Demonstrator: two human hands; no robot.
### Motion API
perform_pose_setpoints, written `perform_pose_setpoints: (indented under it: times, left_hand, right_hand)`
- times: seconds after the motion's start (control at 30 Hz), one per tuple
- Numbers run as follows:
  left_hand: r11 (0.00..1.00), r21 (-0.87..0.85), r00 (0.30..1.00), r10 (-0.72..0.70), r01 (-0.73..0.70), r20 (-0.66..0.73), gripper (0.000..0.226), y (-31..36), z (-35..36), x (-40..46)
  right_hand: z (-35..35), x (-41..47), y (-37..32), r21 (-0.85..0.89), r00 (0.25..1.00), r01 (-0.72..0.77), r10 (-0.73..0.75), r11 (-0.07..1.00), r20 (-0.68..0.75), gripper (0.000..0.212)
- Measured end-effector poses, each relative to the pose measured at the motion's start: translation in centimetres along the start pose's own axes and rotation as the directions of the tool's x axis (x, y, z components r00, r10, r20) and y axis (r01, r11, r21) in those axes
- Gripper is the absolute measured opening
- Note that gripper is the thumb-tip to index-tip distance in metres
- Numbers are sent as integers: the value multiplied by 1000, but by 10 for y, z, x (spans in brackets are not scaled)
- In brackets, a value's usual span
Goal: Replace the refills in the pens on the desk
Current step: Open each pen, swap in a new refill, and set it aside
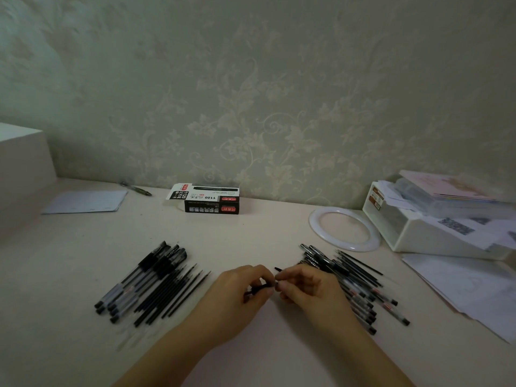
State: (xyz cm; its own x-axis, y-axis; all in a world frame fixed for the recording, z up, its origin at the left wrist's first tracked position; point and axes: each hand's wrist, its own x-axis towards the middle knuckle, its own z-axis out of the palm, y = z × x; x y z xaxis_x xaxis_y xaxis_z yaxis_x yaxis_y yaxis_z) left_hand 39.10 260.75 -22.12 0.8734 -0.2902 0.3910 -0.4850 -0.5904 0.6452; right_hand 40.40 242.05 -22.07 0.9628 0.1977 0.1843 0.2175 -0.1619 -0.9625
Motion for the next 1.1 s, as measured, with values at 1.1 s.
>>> perform_pose_setpoints:
  times: [1.1]
  left_hand:
    - [996,58,998,62,-62,-4,10,-2,2,1]
  right_hand:
    - [-1,-2,5,-261,997,57,-44,964,57,17]
